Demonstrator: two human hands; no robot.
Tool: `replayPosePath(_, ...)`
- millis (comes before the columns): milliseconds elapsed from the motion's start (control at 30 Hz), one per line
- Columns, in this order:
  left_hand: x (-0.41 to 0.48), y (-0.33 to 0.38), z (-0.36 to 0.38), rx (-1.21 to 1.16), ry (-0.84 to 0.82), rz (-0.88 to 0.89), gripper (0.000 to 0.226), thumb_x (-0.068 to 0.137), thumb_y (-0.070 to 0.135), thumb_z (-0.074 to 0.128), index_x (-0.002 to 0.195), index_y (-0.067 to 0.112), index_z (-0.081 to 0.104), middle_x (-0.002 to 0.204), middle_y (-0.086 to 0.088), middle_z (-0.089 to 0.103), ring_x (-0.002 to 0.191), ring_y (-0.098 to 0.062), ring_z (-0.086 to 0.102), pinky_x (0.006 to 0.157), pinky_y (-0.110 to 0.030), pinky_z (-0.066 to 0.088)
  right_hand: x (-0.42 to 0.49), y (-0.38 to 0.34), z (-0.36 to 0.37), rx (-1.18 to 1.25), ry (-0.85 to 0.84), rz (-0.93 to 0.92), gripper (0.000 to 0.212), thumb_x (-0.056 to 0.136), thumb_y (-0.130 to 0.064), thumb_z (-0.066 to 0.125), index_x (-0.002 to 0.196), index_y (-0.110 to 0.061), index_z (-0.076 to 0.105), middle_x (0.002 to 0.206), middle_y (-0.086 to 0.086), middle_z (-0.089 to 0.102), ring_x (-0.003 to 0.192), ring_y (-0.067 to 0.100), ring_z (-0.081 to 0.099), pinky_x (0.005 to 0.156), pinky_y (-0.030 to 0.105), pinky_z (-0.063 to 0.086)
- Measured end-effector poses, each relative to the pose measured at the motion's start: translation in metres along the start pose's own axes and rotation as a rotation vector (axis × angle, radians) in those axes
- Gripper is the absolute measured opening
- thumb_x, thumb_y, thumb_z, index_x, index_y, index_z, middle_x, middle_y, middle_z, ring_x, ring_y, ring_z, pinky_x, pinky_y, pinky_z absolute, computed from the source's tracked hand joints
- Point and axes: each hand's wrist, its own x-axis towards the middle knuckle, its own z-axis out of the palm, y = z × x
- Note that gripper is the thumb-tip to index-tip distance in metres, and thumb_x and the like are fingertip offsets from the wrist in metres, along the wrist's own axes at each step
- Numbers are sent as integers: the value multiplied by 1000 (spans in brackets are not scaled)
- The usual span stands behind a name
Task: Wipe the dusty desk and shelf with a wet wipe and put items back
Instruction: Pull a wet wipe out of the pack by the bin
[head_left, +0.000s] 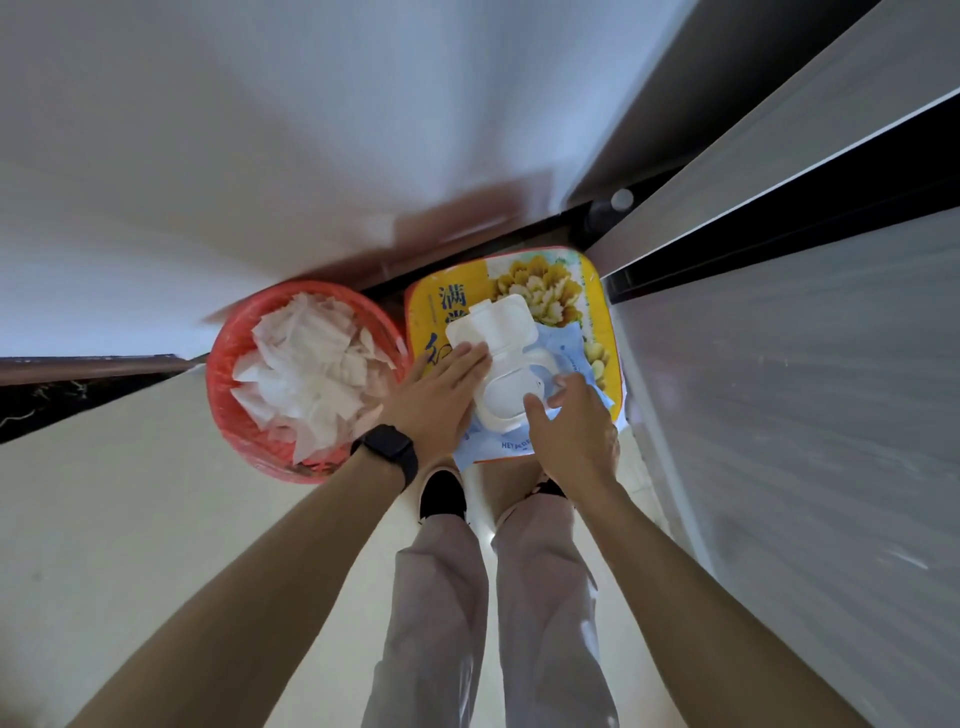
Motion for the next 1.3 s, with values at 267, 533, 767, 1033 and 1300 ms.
replayPosePath(267, 15, 12, -20, -464, 14, -178, 42, 104, 19, 37, 146, 20, 46, 159, 9, 32, 149, -10, 21, 120, -30, 22, -3, -11, 15, 231, -28, 109, 24, 94, -31, 60, 115, -19, 62, 109, 1, 68, 103, 24, 64, 81, 34, 47)
replayPosePath(533, 8, 10, -13, -320, -9, -163, 46, 95, 32, 59, 138, 23, 46, 161, 9, 23, 142, -17, 34, 114, -43, 30, -39, -5, 28, 91, -207, -160, 31, 94, -19, 55, 121, -29, 69, 136, -13, 59, 112, 10, 57, 87, 20, 40)
replayPosePath(767, 5, 13, 0, -273, 3, -158, 58, 95, 20, 59, 148, 22, 36, 165, 6, 11, 152, -16, 10, 120, -47, 16, 4, 0, 15, 1, 28, -179, 19, 96, -31, 57, 106, -21, 70, 107, -1, 61, 88, 21, 66, 78, 40, 53)
replayPosePath(1033, 2, 26, 0, -227, 3, -216, 61, 92, 39, 57, 147, 28, 32, 165, 10, 5, 152, -11, 3, 120, -54, 3, 26, 2, 20, -436, 86, -486, 9, 83, 1, 65, 80, -7, 65, 83, 9, 61, 63, 30, 61, 47, 28, 29)
replayPosePath(1300, 4, 31, 4, -158, 0, -239, 66, 91, 49, 52, 149, 29, 28, 166, 10, -1, 152, -11, -2, 119, -58, -5, 9, -7, 1, -130, -18, -483, 18, 100, -10, 42, 97, 2, 55, 99, 17, 53, 89, 28, 53, 77, 39, 49)
